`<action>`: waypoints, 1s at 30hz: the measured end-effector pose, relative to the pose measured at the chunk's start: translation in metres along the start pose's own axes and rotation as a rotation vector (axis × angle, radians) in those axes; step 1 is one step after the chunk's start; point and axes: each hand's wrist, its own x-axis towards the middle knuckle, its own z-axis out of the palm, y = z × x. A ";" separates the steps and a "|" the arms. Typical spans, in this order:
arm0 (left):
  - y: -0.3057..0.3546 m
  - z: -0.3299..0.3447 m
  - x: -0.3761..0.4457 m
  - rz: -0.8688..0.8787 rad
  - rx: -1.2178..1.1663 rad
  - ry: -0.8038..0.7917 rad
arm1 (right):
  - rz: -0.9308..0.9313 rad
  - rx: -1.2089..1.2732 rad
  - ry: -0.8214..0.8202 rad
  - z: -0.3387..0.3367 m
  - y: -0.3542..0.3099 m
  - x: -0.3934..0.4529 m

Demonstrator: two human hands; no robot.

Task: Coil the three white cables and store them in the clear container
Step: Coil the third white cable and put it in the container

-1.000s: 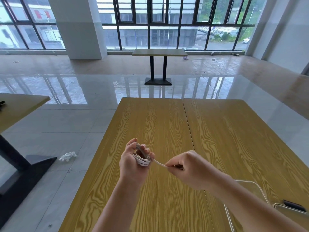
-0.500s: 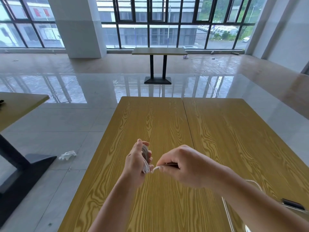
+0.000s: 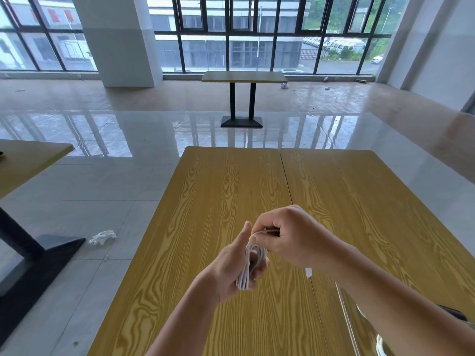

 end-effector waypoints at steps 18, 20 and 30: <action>0.001 0.001 -0.013 0.082 -0.075 -0.233 | 0.171 0.162 0.018 0.000 0.025 0.001; 0.001 0.001 -0.014 0.126 -0.158 -0.224 | 0.186 0.175 0.053 -0.001 0.029 0.000; 0.011 0.004 -0.018 0.227 -0.241 -0.043 | 0.261 0.170 0.097 0.001 0.047 -0.004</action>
